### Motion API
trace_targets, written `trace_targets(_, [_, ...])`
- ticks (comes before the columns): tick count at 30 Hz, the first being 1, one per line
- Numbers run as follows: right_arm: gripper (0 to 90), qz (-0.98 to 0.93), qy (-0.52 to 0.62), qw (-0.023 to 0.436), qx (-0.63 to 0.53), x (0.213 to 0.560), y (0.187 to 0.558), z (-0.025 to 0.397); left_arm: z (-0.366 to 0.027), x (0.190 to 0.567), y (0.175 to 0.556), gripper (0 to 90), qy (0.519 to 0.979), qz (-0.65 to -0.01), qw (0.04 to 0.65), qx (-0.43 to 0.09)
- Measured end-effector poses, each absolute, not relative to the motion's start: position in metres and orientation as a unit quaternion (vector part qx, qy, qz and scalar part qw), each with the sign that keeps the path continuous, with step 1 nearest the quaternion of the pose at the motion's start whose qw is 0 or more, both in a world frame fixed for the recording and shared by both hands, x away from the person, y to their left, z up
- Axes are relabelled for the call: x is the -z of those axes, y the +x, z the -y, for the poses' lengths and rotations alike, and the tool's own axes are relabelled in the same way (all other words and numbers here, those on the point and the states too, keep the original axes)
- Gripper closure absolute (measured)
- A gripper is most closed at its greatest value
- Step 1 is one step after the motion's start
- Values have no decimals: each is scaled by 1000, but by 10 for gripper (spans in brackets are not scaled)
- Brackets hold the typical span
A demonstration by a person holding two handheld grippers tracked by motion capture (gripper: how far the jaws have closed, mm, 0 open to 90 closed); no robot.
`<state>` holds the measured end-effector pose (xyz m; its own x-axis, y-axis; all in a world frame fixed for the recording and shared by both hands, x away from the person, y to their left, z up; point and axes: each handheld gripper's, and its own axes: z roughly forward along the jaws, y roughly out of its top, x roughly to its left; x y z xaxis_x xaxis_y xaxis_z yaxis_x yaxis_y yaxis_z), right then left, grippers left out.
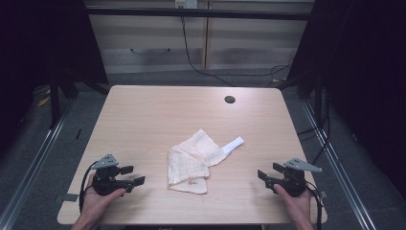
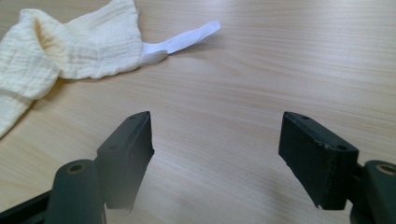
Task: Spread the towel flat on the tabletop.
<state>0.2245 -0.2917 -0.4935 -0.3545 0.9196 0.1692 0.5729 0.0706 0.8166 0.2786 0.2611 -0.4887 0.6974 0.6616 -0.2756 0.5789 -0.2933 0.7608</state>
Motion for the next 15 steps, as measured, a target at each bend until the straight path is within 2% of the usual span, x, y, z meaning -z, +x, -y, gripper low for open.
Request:
trace_targets(3, [235, -710, 527, 196, -425, 494, 225, 289, -261, 488, 277, 269, 803, -385, 453, -48])
trace_targets(10, [265, -726, 507, 175, -429, 491, 229, 280, -259, 490, 279, 273, 805, -387, 447, -47])
trace_targets(11, [299, -740, 493, 169, -425, 487, 231, 272, -259, 490, 279, 274, 806, -385, 447, -47])
trace_targets(15, [334, -758, 465, 144, -433, 480, 241, 255, -258, 490, 278, 281, 803, -384, 454, -33])
